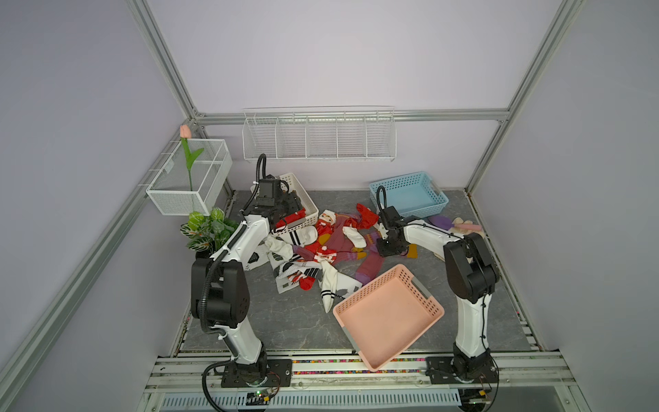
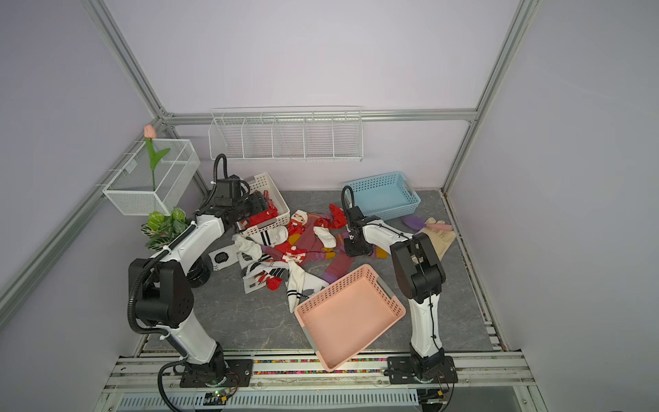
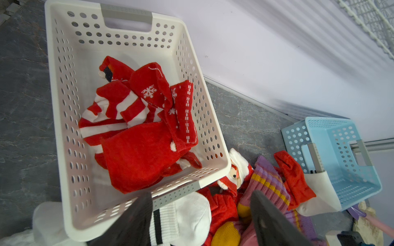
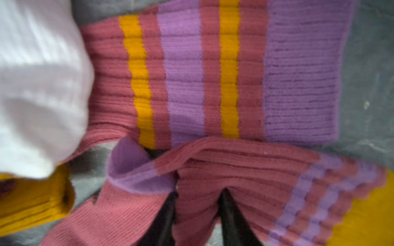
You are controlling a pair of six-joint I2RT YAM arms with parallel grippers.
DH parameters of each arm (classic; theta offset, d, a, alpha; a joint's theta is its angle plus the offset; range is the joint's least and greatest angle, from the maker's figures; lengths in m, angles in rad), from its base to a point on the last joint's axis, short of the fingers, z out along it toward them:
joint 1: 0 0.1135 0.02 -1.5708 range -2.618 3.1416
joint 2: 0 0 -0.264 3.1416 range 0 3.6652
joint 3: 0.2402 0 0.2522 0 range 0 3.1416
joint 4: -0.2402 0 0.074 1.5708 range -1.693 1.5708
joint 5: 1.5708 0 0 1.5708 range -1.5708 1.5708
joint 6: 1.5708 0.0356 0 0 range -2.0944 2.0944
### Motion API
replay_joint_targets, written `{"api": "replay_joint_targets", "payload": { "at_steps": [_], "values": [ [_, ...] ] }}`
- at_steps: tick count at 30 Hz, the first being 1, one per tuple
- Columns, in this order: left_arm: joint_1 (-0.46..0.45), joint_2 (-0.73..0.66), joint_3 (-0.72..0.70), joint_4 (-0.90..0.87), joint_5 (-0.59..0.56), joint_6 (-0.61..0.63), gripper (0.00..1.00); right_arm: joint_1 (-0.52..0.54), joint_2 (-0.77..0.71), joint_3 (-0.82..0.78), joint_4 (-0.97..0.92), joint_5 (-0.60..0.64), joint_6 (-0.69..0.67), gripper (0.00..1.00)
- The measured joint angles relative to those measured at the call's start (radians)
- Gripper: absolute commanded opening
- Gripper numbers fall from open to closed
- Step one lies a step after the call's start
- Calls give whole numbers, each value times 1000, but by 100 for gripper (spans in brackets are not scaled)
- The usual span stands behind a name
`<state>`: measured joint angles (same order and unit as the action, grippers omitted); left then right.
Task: Sort the socks into the basket by color
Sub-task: Pick up the sock from the center of the board.
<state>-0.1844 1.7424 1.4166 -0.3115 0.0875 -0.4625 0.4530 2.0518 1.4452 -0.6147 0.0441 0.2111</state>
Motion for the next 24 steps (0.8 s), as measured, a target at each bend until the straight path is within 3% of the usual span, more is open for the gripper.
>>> {"api": "replay_joint_targets", "payload": {
  "at_steps": [4,12,24],
  "values": [
    [0,-11,-2,0,16,-1,68,0,-6,-9,10,-6,6,7],
    [0,-55,-3,-8,82,-23,69,0,-60,-50,-27,-50,11,7],
    [1,-107,-36,-25,267,-102,78,1,-263,-18,-90,-116,25,7]
  ]
}}
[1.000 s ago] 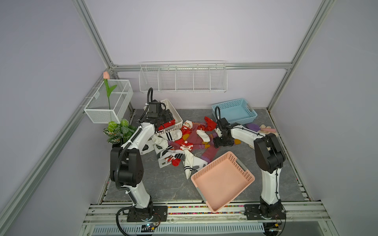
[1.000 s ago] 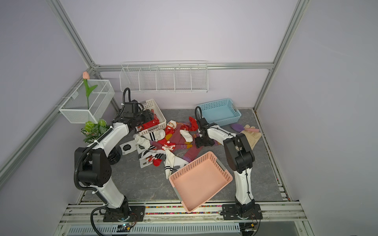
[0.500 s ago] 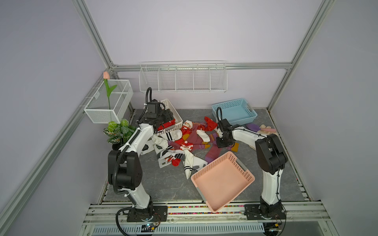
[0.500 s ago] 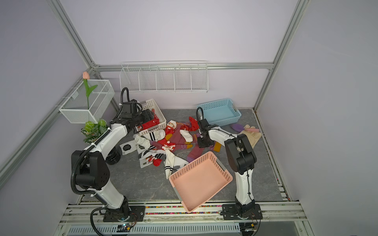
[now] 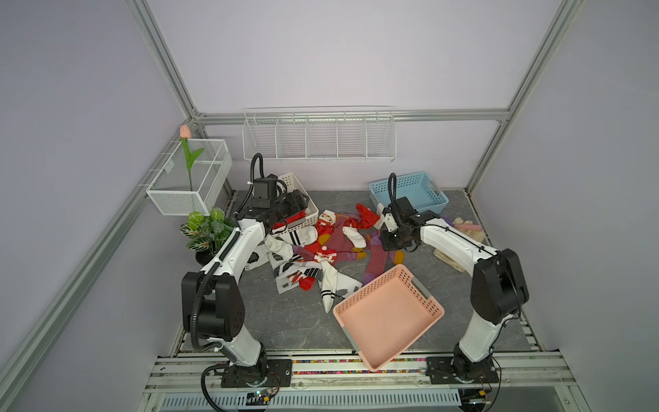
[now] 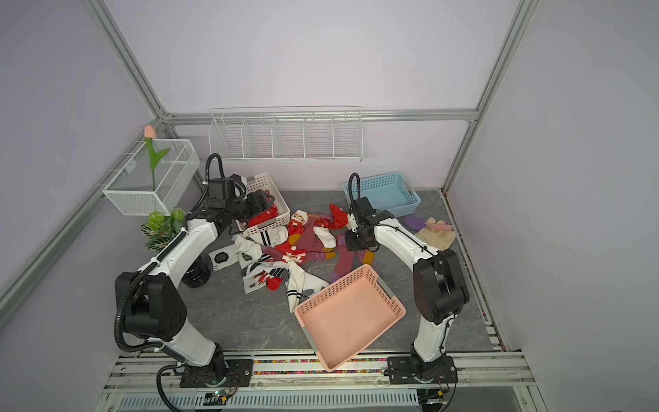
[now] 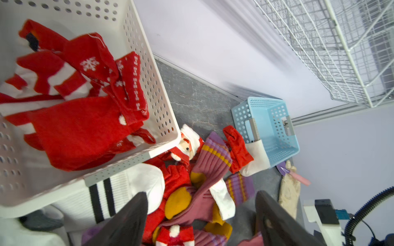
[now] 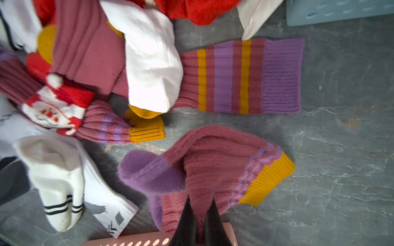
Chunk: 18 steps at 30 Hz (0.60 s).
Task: Sort the socks into the basket by color
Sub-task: Pick up the sock from the center of the board.
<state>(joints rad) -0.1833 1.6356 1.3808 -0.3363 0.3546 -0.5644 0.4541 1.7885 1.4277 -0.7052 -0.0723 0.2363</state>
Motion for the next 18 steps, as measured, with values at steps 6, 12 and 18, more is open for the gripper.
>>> {"api": "replay_joint_targets", "payload": {
  "at_steps": [6,12,18],
  "values": [
    [18,-46,-51,26,114,-81,100,0,-54,35,-24,-8,3,7],
    [32,-87,-74,44,179,-133,100,-8,-93,91,-28,-19,13,7],
    [32,-108,-77,51,208,-151,100,-35,-106,140,-21,-40,29,7]
  ]
}}
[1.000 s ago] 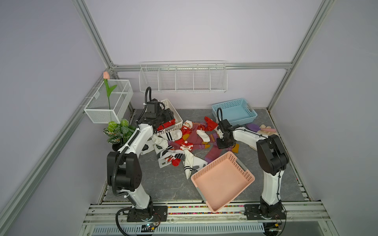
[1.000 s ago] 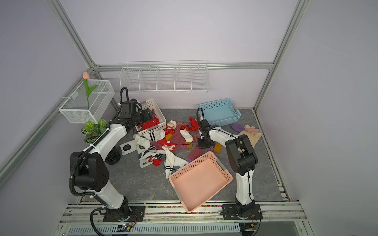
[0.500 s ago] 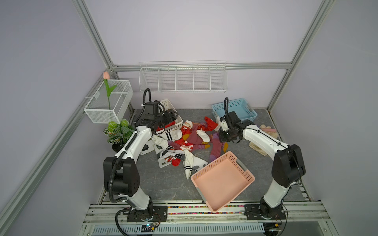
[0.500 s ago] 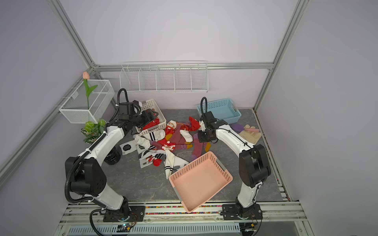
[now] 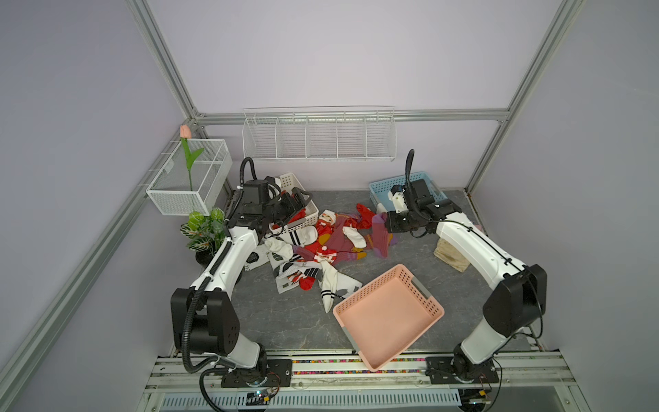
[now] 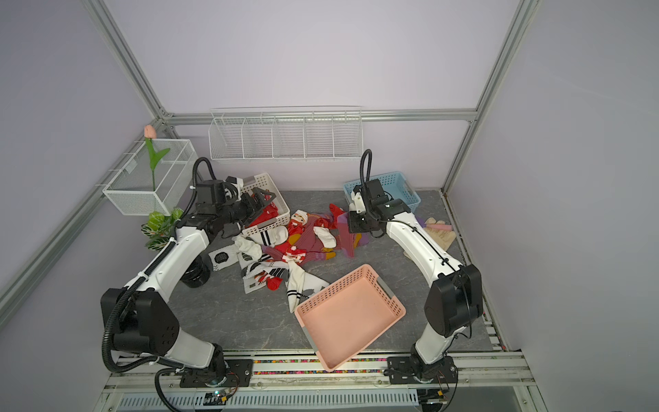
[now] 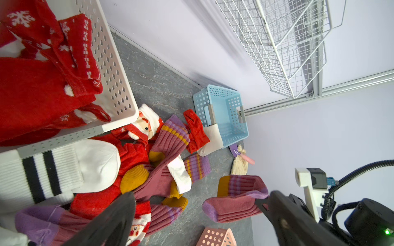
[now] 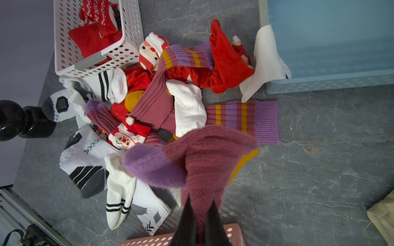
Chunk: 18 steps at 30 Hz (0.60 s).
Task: Sort the socks into the basket by color
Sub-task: Pick up the sock from the center of the board.
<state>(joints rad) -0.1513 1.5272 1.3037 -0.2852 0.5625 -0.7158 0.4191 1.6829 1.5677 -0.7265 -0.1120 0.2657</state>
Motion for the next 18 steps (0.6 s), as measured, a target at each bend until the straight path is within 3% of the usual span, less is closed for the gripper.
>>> {"api": "replay_joint_targets", "payload": {
  "at_steps": [10,18],
  "values": [
    [0,-24,-34,1,-6,-8,100,-110,16,142,74,-4,54,7],
    [-17,-42,-35,-13,-37,20,100,-213,166,338,146,10,85,7]
  ]
}}
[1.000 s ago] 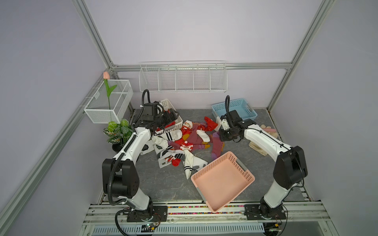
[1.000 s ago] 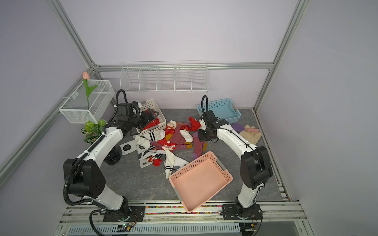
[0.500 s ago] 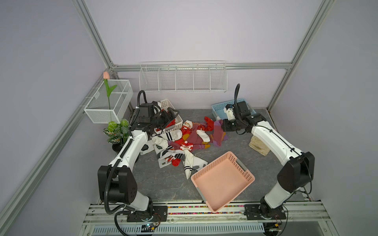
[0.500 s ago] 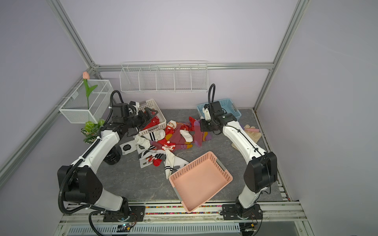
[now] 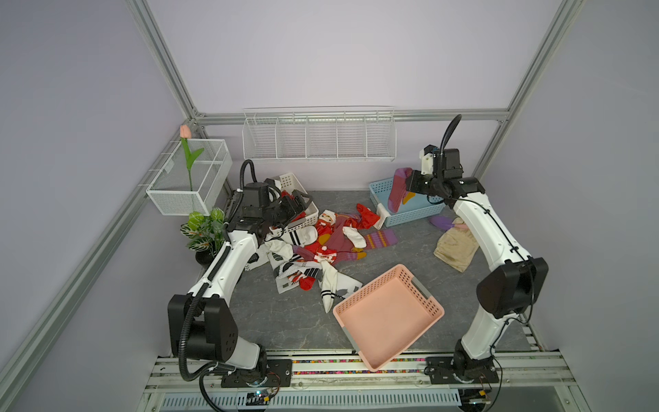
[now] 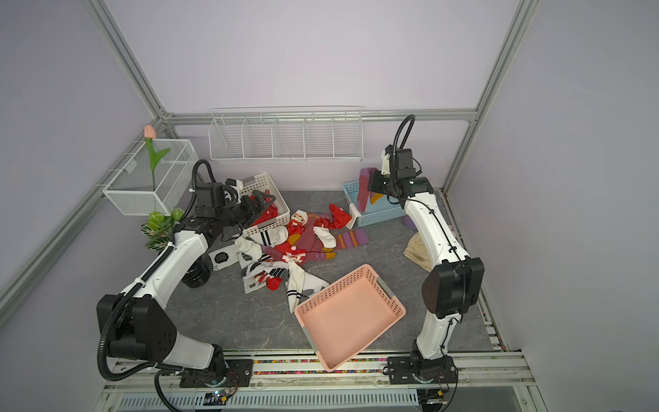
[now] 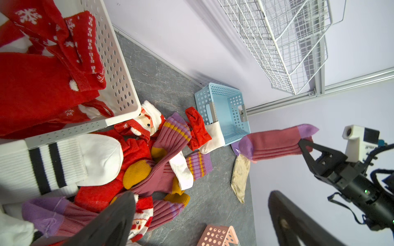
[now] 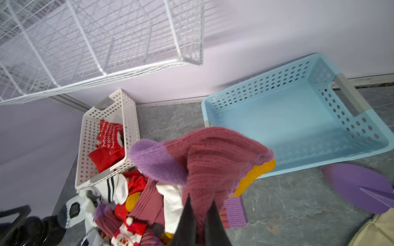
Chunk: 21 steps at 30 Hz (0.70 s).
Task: Sort the socks into the basket by color
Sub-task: Pick up the sock from the center of the board, then place the sock in the bin.
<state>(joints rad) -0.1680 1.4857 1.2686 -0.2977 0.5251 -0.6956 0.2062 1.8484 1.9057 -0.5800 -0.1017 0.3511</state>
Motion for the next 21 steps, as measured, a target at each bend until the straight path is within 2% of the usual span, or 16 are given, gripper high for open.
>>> {"api": "replay_joint_targets", "payload": {
  "at_steps": [11,21],
  "values": [
    [-47,-1,3,-68,-66,70,100,-94,299,224,10,11,1,7],
    [-49,-1,18,-111,-102,110,100,-99,542,360,-59,-1,1,8]
  ]
}}
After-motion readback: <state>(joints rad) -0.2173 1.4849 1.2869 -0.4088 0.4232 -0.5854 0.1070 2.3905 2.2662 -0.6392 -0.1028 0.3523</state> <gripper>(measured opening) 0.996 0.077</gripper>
